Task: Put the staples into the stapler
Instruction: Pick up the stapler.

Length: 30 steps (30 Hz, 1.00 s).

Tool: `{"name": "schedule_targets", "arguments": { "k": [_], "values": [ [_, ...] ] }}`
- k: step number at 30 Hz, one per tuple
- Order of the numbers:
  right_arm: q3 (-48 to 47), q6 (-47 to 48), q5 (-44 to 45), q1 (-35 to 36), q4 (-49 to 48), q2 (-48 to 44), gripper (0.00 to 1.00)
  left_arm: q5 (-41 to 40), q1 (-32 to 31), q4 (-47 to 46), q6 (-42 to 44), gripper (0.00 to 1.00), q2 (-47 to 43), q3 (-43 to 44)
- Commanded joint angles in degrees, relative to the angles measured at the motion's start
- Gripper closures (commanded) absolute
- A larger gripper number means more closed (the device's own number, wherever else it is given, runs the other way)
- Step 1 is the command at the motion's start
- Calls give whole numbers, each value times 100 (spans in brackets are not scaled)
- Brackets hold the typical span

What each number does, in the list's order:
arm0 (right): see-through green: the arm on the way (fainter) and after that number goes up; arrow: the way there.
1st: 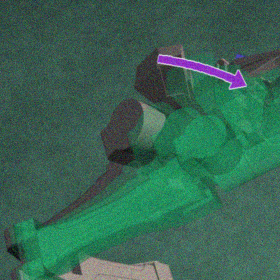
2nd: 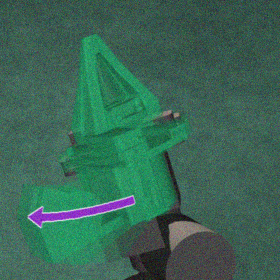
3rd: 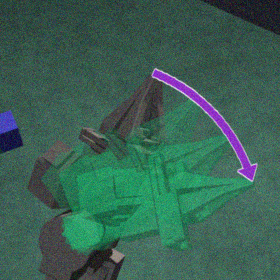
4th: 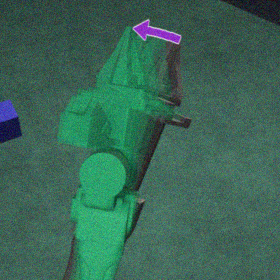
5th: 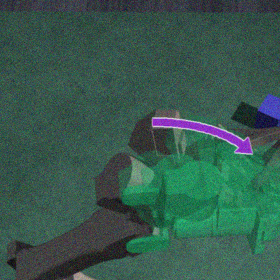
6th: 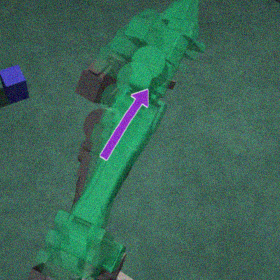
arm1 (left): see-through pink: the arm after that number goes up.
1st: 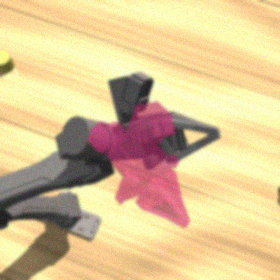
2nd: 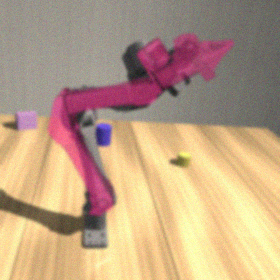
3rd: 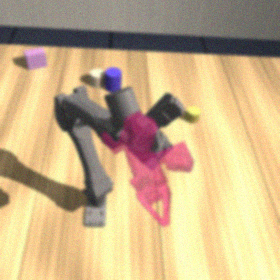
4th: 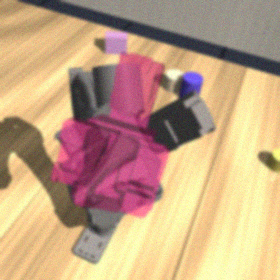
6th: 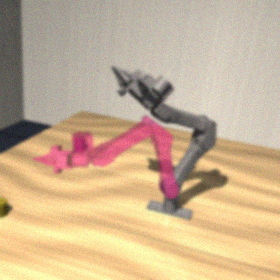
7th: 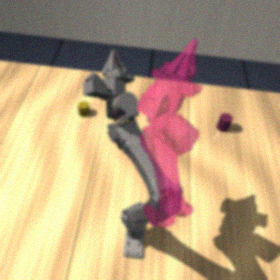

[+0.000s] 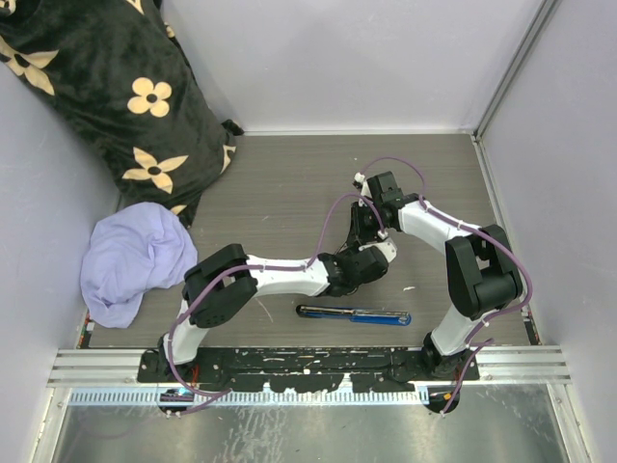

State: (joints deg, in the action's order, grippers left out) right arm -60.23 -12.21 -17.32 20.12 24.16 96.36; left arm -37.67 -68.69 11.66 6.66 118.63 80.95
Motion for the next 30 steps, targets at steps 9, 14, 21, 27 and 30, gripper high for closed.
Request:
{"name": "schedule_targets", "arguments": {
  "k": [9,14,21,27,30],
  "values": [
    [157,295,387,66,687,269,80,536,-22,781,-427,85,-472,629],
    [152,303,364,64,680,296,80,717,-22,1015,-577,85,-522,844],
    [160,300,343,67,664,279,80,1153,59,1183,-779,84,-577,1118],
    [179,302,326,67,643,283,80,1313,161,1190,-894,84,-632,1164],
    [173,304,315,70,642,278,80,1347,204,1103,-920,84,-781,1023]
  ]
}}
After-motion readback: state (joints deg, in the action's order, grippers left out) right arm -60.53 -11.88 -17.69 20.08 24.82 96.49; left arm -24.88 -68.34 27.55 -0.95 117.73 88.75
